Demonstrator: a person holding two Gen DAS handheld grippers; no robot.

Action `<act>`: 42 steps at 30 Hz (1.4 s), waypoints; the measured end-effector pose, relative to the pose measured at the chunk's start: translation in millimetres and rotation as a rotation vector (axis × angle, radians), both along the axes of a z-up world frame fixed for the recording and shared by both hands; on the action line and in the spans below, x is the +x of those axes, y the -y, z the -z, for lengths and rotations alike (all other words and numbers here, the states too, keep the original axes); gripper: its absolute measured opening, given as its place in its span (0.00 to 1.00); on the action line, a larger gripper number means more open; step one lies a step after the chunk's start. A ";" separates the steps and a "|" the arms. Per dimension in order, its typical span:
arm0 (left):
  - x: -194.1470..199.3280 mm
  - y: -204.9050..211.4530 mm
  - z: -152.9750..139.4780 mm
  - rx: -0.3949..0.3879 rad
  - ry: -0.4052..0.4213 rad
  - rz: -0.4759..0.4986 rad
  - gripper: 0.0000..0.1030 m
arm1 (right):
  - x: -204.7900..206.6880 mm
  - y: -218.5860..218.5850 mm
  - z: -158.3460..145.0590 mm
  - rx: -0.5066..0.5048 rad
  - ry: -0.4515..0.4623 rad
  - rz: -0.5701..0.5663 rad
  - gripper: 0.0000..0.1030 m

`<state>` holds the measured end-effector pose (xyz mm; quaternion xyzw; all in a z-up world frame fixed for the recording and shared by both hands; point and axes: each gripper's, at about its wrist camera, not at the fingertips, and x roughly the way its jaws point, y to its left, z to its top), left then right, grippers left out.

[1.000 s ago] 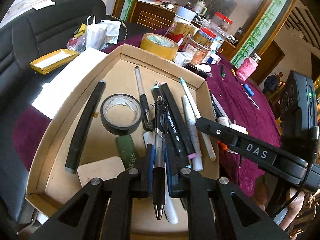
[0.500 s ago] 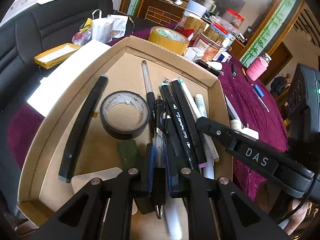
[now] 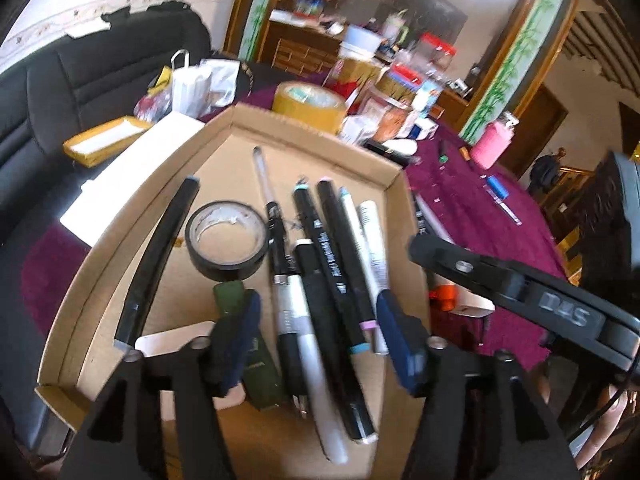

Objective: Organize rigid objects
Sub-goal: 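Move both tools back over the table toward the yellow pen and white block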

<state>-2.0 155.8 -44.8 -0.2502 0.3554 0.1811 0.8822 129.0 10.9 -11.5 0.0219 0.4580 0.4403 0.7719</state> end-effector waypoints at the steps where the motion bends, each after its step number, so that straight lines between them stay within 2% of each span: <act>1: -0.6 4.1 -2.2 0.006 0.004 0.012 0.61 | -1.9 15.8 -3.8 0.027 0.003 0.024 0.45; 6: 4.1 21.8 -7.0 0.001 0.025 0.049 0.64 | 0.0 81.1 -2.5 0.064 -0.035 0.154 0.46; 12: 6.8 53.0 -20.2 0.037 0.060 0.108 0.69 | 22.4 129.3 22.0 -0.073 -0.076 0.331 0.46; 16: 9.8 68.1 -22.2 0.052 0.042 0.139 0.69 | 46.3 126.9 34.7 -0.143 -0.118 0.371 0.46; 22: 9.4 80.1 -23.7 0.063 0.030 0.154 0.69 | 59.3 103.0 32.4 -0.280 -0.026 0.399 0.43; 23: 8.6 81.2 -24.3 0.065 0.035 0.153 0.69 | 59.3 100.2 32.8 -0.300 -0.010 0.413 0.38; 24: 7.7 82.6 -24.5 0.074 0.042 0.142 0.69 | 58.0 95.0 33.1 -0.338 0.025 0.434 0.29; 26: 6.7 83.4 -23.3 0.072 0.047 0.123 0.69 | 56.0 90.2 35.2 -0.386 0.082 0.457 0.18; 27: 7.3 84.3 -22.1 0.062 0.042 0.128 0.69 | 54.6 92.0 36.3 -0.383 0.096 0.467 0.16; 29: 8.6 86.9 -21.6 0.051 0.037 0.149 0.69 | 55.7 96.1 35.4 -0.382 0.097 0.452 0.13; 33: 9.6 93.9 -22.5 0.079 0.042 0.159 0.69 | 58.9 112.6 31.7 -0.354 0.060 0.401 0.09; 40: 28.2 108.8 -16.7 0.055 0.009 0.200 0.69 | 70.6 144.7 24.7 -0.324 0.041 0.313 0.07; 42: 35.9 116.8 -17.0 0.051 0.000 0.233 0.69 | 79.4 148.8 23.9 -0.287 0.013 0.272 0.07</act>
